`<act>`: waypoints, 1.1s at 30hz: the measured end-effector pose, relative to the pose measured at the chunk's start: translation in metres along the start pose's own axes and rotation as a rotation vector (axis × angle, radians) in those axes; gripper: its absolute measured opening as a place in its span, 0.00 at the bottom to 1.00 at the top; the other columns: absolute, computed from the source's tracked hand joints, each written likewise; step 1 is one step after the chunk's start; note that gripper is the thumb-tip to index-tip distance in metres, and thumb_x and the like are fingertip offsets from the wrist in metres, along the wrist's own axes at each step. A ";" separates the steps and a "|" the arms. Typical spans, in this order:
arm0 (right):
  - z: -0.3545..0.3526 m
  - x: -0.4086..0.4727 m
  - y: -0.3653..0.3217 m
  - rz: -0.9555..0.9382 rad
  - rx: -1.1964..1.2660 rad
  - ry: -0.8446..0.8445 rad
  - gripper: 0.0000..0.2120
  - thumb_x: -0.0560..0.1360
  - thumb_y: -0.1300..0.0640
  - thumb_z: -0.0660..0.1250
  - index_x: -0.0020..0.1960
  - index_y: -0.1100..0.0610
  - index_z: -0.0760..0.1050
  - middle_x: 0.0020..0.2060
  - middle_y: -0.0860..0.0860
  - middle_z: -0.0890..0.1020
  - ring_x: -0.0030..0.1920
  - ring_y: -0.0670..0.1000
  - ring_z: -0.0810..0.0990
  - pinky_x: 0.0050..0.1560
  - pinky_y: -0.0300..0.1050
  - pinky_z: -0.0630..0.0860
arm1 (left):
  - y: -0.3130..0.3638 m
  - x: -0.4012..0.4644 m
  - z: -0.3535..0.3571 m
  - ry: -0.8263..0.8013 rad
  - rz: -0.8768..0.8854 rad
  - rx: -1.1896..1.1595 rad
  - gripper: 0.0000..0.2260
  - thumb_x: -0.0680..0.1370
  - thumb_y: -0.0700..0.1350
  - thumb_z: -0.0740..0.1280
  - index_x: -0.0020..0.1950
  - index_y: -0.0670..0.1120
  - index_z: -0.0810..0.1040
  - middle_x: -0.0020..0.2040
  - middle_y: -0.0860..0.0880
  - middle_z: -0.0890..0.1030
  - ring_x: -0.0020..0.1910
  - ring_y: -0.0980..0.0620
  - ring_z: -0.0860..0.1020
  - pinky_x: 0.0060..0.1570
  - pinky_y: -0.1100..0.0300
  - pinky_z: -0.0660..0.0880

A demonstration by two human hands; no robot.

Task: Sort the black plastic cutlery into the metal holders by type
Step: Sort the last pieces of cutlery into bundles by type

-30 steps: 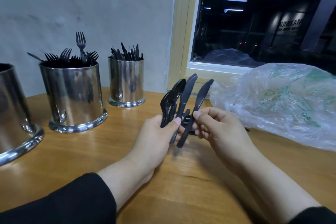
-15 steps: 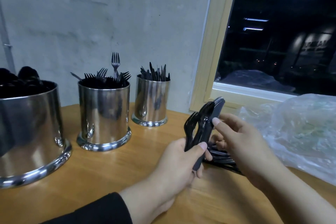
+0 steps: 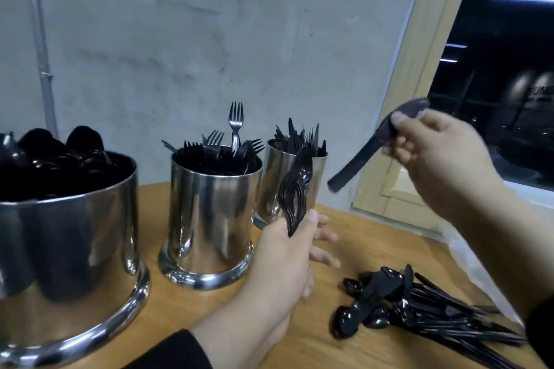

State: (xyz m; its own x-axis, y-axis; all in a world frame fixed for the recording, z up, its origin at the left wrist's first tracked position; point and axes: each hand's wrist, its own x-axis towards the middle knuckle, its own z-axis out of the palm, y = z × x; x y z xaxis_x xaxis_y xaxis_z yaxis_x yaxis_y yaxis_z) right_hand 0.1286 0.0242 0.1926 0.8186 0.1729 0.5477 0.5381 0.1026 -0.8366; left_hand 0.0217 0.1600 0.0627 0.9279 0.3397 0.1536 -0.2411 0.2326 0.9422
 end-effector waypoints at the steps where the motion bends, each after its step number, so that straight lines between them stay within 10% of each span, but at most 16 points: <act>1: 0.004 0.012 -0.004 -0.048 -0.052 0.037 0.08 0.81 0.61 0.66 0.44 0.58 0.78 0.33 0.52 0.81 0.37 0.51 0.79 0.47 0.47 0.81 | 0.000 0.001 -0.001 0.025 -0.002 -0.003 0.12 0.85 0.49 0.61 0.55 0.45 0.80 0.38 0.48 0.82 0.30 0.53 0.76 0.21 0.63 0.59; 12: 0.067 0.102 0.043 -0.027 -0.474 0.033 0.05 0.82 0.55 0.66 0.49 0.56 0.79 0.38 0.51 0.80 0.38 0.50 0.79 0.43 0.47 0.77 | 0.016 0.008 -0.015 -0.142 -0.053 -0.141 0.17 0.83 0.58 0.61 0.52 0.48 0.84 0.32 0.51 0.67 0.25 0.56 0.60 0.25 0.60 0.52; 17: 0.072 0.094 0.062 -0.047 -0.807 0.008 0.26 0.79 0.41 0.67 0.69 0.59 0.74 0.57 0.54 0.81 0.59 0.56 0.80 0.56 0.50 0.75 | 0.023 0.007 -0.015 -0.207 -0.079 -0.175 0.18 0.84 0.56 0.60 0.57 0.44 0.81 0.30 0.52 0.65 0.24 0.56 0.58 0.22 0.64 0.53; 22: 0.066 0.027 0.016 -0.099 -0.330 -0.310 0.20 0.81 0.42 0.60 0.56 0.55 0.81 0.39 0.51 0.82 0.36 0.50 0.77 0.39 0.46 0.74 | 0.025 0.008 -0.016 -0.168 -0.073 -0.172 0.18 0.84 0.56 0.60 0.57 0.43 0.81 0.30 0.52 0.65 0.24 0.56 0.59 0.21 0.65 0.54; 25: 0.058 -0.008 0.001 -0.124 -0.480 -0.562 0.14 0.80 0.46 0.63 0.56 0.52 0.81 0.36 0.54 0.81 0.34 0.50 0.77 0.41 0.42 0.76 | 0.025 0.008 -0.016 -0.139 -0.058 -0.134 0.17 0.85 0.56 0.60 0.56 0.45 0.81 0.30 0.53 0.66 0.25 0.56 0.59 0.22 0.65 0.55; 33: 0.053 -0.030 -0.018 -0.051 -0.422 -0.525 0.05 0.79 0.58 0.69 0.50 0.57 0.83 0.40 0.61 0.83 0.40 0.56 0.78 0.45 0.52 0.75 | 0.026 0.002 -0.017 -0.172 0.010 -0.033 0.20 0.84 0.58 0.62 0.62 0.42 0.78 0.31 0.53 0.67 0.26 0.57 0.60 0.23 0.66 0.58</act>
State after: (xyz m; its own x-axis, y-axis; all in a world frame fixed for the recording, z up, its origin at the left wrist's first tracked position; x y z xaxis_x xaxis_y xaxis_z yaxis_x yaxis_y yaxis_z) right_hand 0.0838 0.0692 0.1908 0.6412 0.6422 0.4200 0.6930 -0.2496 -0.6763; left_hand 0.0123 0.1821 0.0828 0.9598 0.1814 0.2141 -0.2568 0.2605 0.9307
